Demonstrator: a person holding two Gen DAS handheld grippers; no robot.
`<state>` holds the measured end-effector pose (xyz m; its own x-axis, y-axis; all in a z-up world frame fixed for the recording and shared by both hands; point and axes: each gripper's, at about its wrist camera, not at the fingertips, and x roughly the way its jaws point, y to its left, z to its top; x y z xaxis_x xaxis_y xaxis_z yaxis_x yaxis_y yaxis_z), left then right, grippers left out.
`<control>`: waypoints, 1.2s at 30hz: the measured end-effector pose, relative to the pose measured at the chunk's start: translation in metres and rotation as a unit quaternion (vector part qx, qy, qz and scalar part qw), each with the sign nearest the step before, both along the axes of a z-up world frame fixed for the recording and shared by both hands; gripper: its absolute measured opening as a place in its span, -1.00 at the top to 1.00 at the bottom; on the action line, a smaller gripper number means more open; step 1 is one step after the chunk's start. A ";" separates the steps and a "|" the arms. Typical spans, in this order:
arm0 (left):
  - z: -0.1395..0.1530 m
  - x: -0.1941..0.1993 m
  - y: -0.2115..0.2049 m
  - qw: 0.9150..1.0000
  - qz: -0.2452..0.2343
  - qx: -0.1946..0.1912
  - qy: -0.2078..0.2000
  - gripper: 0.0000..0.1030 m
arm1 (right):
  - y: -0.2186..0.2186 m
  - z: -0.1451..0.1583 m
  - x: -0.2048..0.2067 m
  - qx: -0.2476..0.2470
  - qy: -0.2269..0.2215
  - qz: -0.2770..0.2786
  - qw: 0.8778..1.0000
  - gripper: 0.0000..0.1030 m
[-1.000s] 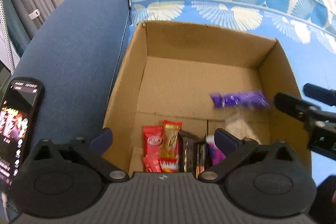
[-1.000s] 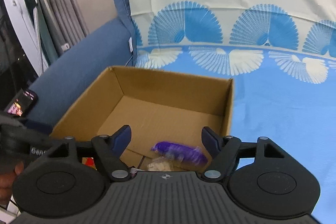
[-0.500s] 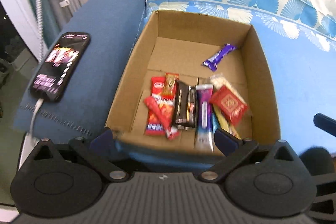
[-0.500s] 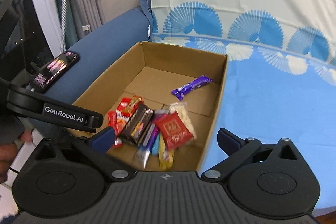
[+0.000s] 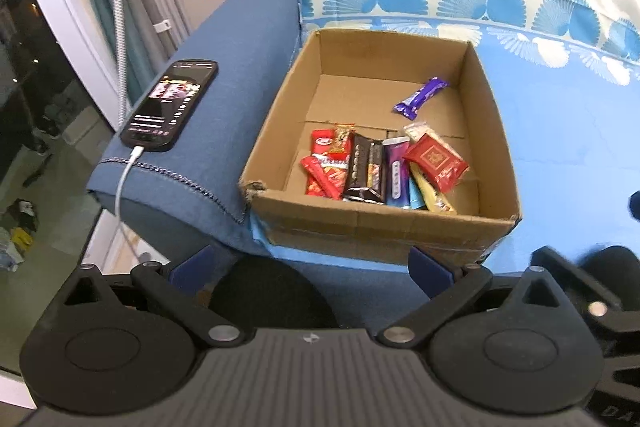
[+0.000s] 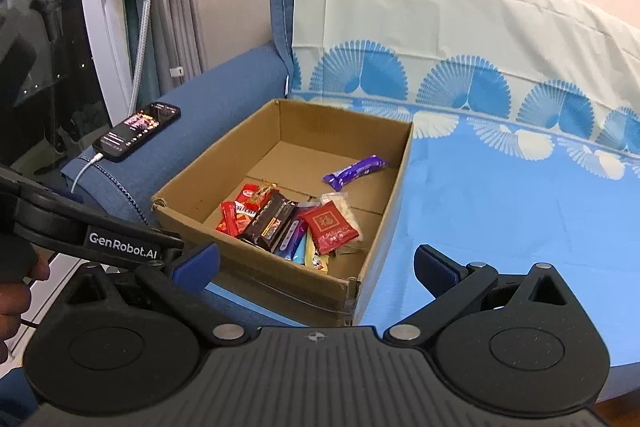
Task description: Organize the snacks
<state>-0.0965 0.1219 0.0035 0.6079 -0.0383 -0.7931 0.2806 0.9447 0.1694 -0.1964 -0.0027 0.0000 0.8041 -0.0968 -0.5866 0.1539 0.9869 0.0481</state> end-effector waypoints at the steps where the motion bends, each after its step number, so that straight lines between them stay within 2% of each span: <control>1: 0.001 -0.002 0.000 1.000 -0.001 0.003 -0.001 -0.99 | 0.000 0.001 -0.002 -0.001 -0.003 0.000 1.000 -0.99; 10: 0.010 -0.016 0.003 0.999 -0.010 -0.033 -0.003 -0.99 | -0.001 0.005 -0.017 -0.001 -0.018 -0.006 1.000 -0.99; 19: 0.007 -0.022 0.000 1.000 -0.015 -0.021 -0.011 -0.99 | 0.001 0.004 -0.020 -0.005 -0.018 -0.007 1.000 -0.99; 36: 0.006 -0.022 0.007 0.999 -0.014 -0.036 -0.006 -0.99 | 0.008 0.004 -0.020 -0.014 -0.015 -0.007 1.000 -0.99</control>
<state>-0.1182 0.1288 0.0099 0.6150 -0.1122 -0.7805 0.3059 0.9462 0.1050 -0.2162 0.0050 0.0039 0.8194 -0.1240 -0.5597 0.1666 0.9857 0.0255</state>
